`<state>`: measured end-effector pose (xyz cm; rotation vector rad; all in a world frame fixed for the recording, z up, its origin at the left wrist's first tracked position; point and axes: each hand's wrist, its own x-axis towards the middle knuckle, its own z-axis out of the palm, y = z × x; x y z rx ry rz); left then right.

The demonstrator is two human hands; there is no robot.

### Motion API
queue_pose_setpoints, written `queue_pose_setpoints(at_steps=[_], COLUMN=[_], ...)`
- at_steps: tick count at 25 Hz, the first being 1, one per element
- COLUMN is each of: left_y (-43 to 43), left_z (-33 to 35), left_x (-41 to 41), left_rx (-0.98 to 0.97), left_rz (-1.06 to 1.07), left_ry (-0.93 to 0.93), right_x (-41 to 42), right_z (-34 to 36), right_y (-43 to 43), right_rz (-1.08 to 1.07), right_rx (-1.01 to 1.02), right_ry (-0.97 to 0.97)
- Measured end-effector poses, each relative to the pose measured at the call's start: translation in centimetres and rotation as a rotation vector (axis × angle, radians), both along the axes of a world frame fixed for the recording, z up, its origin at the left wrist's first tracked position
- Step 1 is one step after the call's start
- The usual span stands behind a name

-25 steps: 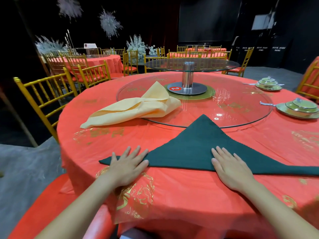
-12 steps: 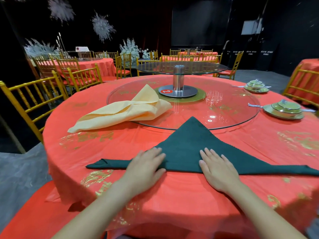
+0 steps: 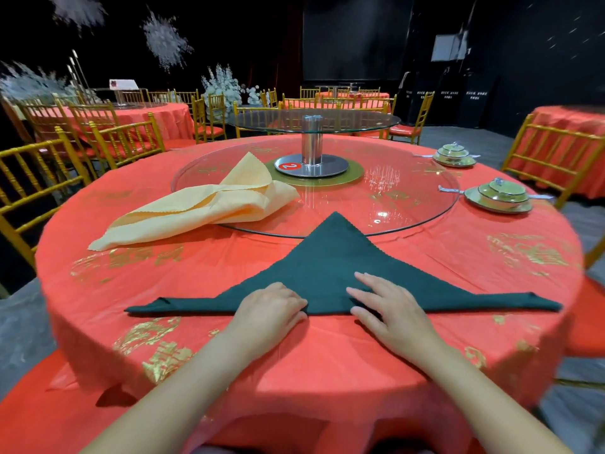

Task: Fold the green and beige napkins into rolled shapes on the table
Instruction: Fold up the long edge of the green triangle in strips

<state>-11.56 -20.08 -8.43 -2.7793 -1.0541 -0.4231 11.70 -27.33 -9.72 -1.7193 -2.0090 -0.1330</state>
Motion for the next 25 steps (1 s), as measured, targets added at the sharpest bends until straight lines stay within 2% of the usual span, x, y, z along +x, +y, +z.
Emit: queue_pose_setpoints(at_steps=[6, 10, 14, 18, 22, 25], left_y=[0.1, -0.8, -0.9, -0.3, 0.1, -1.3], left_z=[0.5, 1.3, 1.4, 1.6, 1.1, 0.8], left_x=[0.5, 0.1, 0.0, 1.2, 2.3, 4.6], left_rx=[0.056, 0.043, -0.061, -0.17, -0.125, -0.171], left_rz=[0.025, 0.002, 0.031, 0.181, 0.203, 0.187], left_ry=[0.046, 0.053, 0.06, 0.012, -0.046, -0.108], right_x=[2.3, 2.2, 1.7, 1.1, 1.1, 1.0], right_z=[0.8, 0.8, 1.3, 2.0, 1.4, 1.3], right_y=[-0.8, -1.2, -1.0, 0.4, 1.0, 1.1], right_rz=[-0.014, -0.004, -0.061, -0.197, -0.265, -0.278], right_rx=[0.131, 0.123, 0.04, -0.074, -0.14, -0.147], right_ry=[-0.245, -0.283, -0.225, -0.04, 0.033, 0.061])
